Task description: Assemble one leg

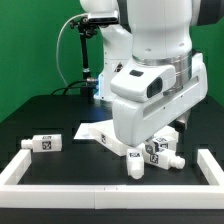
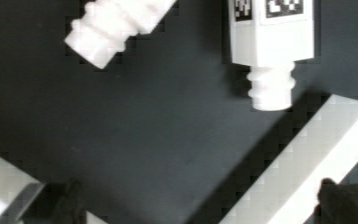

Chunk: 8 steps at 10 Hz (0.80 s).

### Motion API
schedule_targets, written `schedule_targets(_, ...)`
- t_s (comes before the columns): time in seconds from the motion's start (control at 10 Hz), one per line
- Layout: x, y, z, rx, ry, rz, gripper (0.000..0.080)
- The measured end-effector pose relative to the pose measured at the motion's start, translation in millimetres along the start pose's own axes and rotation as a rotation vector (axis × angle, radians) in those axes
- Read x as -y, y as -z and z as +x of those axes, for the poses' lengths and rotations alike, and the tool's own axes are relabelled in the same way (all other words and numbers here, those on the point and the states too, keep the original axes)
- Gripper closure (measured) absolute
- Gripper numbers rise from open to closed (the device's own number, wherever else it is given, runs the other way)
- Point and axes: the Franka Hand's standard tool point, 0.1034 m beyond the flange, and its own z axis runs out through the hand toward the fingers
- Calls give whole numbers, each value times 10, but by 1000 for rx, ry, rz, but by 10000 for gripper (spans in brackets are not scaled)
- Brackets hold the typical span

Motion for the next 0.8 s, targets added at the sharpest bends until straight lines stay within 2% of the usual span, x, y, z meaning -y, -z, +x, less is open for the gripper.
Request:
schedule_targets(0.1,15,-5,-16,8,-1,10,150)
schedule_targets(0.8,18,-16,-24,10,-1,10,150)
